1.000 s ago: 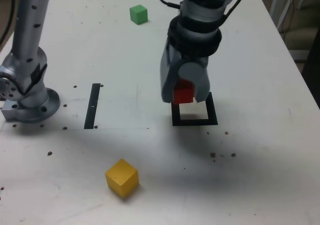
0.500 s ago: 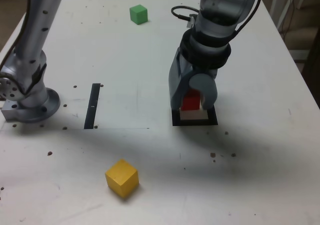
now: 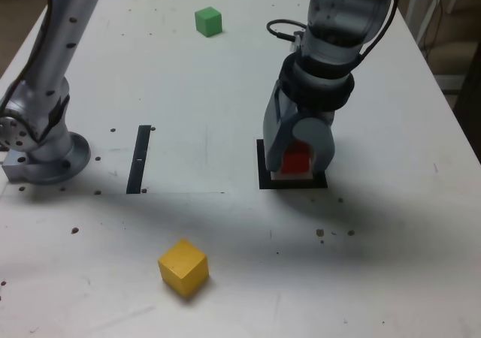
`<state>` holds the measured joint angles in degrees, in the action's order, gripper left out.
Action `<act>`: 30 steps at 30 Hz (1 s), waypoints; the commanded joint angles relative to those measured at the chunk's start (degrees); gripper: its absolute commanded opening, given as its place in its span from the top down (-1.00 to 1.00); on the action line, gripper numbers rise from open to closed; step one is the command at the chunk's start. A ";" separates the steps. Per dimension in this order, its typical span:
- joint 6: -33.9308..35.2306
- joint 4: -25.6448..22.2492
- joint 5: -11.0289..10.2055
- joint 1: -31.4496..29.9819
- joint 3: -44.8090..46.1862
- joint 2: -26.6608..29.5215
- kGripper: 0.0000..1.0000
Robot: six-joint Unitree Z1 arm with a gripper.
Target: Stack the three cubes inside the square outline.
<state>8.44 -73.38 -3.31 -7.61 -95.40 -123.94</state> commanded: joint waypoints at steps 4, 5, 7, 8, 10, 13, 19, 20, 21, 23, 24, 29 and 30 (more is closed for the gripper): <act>-0.25 -0.06 -0.51 0.33 0.26 -0.02 0.22; -0.26 -0.15 -0.60 0.35 0.27 0.03 0.18; -0.27 -0.42 -0.77 0.41 0.31 0.14 0.07; -0.29 -0.51 -0.80 0.44 0.35 0.16 0.02; -0.35 -0.62 -0.79 0.48 0.47 0.19 -0.10; -0.43 -0.51 -0.77 0.49 0.77 0.19 -0.30; -0.44 0.06 -0.80 0.59 1.49 0.07 -0.57; -0.44 0.08 -0.80 0.60 1.59 0.06 -0.61; -0.44 0.06 -0.80 0.60 1.67 0.07 -0.66; -0.41 -0.11 -0.82 0.61 1.84 0.18 -0.77; -0.40 -0.25 -0.86 0.61 1.90 0.32 -0.83; -0.37 -1.27 -1.92 0.33 1.90 3.24 -0.99; -0.35 -1.45 -2.22 0.21 1.87 4.30 -0.99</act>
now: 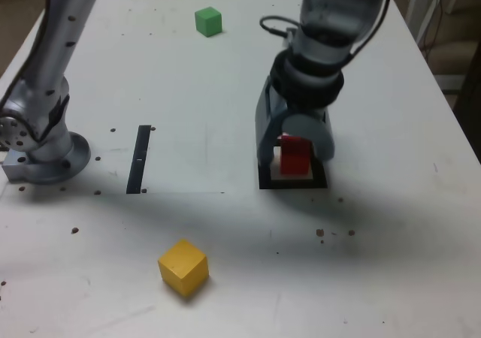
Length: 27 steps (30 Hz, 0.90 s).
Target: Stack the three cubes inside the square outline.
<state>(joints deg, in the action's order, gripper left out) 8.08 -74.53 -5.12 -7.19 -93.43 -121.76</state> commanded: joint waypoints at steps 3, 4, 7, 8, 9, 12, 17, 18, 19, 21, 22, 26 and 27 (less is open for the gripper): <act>0.10 -1.09 -1.10 -0.65 -0.08 5.88 -0.99; 0.13 -1.48 -1.15 -0.83 0.01 7.18 -0.99; 0.66 -3.45 -0.75 -1.80 0.72 10.89 -0.99; 1.33 -4.23 -0.47 -2.39 1.24 12.07 -0.99; 2.48 -4.98 -0.03 -3.14 2.00 13.26 -0.99; 7.93 -6.46 1.67 -6.45 5.11 16.72 -0.99; 18.57 -6.37 6.23 -14.06 10.01 20.16 -0.99; 20.25 -6.26 7.23 -15.58 10.50 20.34 -0.99; 21.93 -6.16 8.19 -17.16 10.86 20.46 -0.99; 25.28 -5.97 9.97 -20.42 11.18 20.58 -0.99; 27.03 -5.95 10.73 -22.09 11.17 20.62 -0.99; 33.50 -5.51 12.95 -28.13 10.90 20.77 -0.99; 34.86 -5.34 13.39 -29.34 10.99 20.77 -0.99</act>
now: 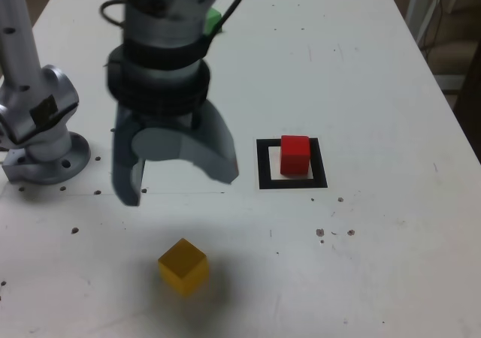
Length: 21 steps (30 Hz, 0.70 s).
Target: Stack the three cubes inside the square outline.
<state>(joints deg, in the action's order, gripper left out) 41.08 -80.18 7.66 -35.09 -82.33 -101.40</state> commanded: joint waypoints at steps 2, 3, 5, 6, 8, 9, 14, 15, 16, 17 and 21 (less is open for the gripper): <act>4.28 0.80 1.36 -3.38 0.45 0.39 -0.99; 5.41 1.13 1.71 -4.16 0.95 0.37 -0.99; 7.95 2.01 2.39 -5.65 2.29 0.14 -0.99; 8.94 2.39 2.61 -6.12 2.80 -0.07 -0.99; 10.70 3.05 2.97 -6.97 3.47 -0.72 -0.99; 11.50 3.29 3.13 -7.39 3.56 -1.22 -0.99; 16.90 6.75 2.88 -10.19 4.04 -3.85 -0.99; 18.18 8.00 2.67 -10.76 4.24 -4.32 -0.99; 19.37 9.28 2.50 -11.26 4.44 -4.77 -0.99; 20.44 10.42 2.34 -11.67 4.57 -5.22 -0.99; 23.38 13.30 2.33 -12.14 4.78 -6.78 -0.99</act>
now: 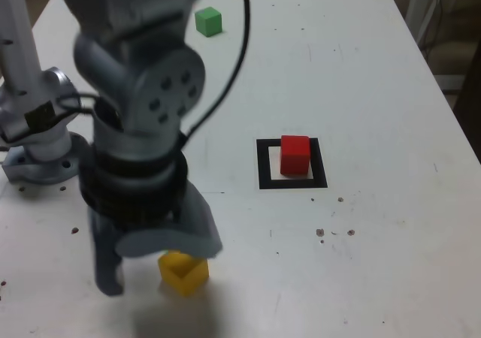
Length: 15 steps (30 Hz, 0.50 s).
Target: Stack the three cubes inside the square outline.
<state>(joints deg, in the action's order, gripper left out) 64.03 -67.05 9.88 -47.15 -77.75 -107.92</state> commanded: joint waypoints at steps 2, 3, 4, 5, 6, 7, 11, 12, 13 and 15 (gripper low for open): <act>1.94 0.99 0.15 -0.02 0.70 -0.54 -0.99; 2.91 1.60 0.15 0.12 1.22 -0.60 -0.99; 3.58 2.10 0.15 0.28 1.62 -0.66 -0.99; 4.16 2.61 0.15 0.50 2.00 -0.74 -0.99; 4.63 3.13 0.14 0.77 2.36 -0.84 -0.99; 4.99 3.65 0.12 1.09 2.72 -0.95 -0.99; 5.72 5.54 -0.04 2.74 4.22 -1.38 -0.99; 5.79 6.02 -0.08 3.21 4.64 -1.50 -0.99; 5.82 6.50 -0.12 3.71 5.05 -1.63 -0.98; 5.73 7.40 -0.13 4.70 5.77 -1.95 -0.98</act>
<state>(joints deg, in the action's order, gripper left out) 69.74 -60.45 9.79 -43.27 -72.61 -109.39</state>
